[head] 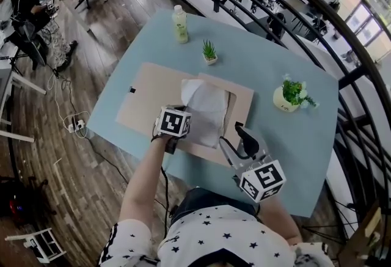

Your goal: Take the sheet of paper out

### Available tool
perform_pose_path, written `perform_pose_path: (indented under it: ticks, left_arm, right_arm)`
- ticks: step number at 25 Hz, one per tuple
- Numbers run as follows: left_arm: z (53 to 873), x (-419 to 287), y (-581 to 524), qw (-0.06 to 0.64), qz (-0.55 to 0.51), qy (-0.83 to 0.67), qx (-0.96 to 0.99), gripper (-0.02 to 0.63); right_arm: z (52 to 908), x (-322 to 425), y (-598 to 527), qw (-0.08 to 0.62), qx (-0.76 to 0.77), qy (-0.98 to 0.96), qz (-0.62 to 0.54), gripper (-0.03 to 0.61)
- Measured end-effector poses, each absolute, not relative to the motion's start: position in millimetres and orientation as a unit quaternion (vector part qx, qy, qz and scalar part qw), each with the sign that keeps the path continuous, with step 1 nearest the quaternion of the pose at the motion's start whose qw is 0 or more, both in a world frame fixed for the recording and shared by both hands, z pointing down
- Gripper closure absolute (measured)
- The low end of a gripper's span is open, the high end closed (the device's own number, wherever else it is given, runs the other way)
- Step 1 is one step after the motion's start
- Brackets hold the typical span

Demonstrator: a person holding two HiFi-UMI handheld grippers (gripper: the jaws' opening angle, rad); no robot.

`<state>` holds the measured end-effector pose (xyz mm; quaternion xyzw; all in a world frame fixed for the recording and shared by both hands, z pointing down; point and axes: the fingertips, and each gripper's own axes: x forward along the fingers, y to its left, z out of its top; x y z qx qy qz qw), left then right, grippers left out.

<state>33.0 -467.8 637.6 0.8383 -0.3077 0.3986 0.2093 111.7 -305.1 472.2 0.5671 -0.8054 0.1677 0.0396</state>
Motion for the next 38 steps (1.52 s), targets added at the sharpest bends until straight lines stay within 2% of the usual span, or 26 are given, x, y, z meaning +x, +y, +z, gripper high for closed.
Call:
perform_pose_path:
  ticks: [18, 22, 34, 38]
  left_arm:
    - [543, 5, -414, 0.191, 0.265, -0.351, 0.877, 0.604]
    - [519, 0, -394, 0.19, 0.229, -0.358, 0.885, 0.604]
    - [462, -10, -317, 0.17, 0.151, -0.355, 0.907, 0.604]
    - [446, -18, -293, 0.159, 0.131, -0.358, 0.911, 0.604]
  right_arm:
    - [458, 91, -247, 0.044, 0.583, -0.8, 0.138, 0.377]
    - [457, 90, -232, 0.049, 0.588, -0.795, 0.138, 0.404]
    - [446, 96, -194, 0.047, 0.62, -0.775, 0.116, 0.555]
    - [441, 95, -184, 0.041, 0.626, -0.771, 0.109, 0.571]
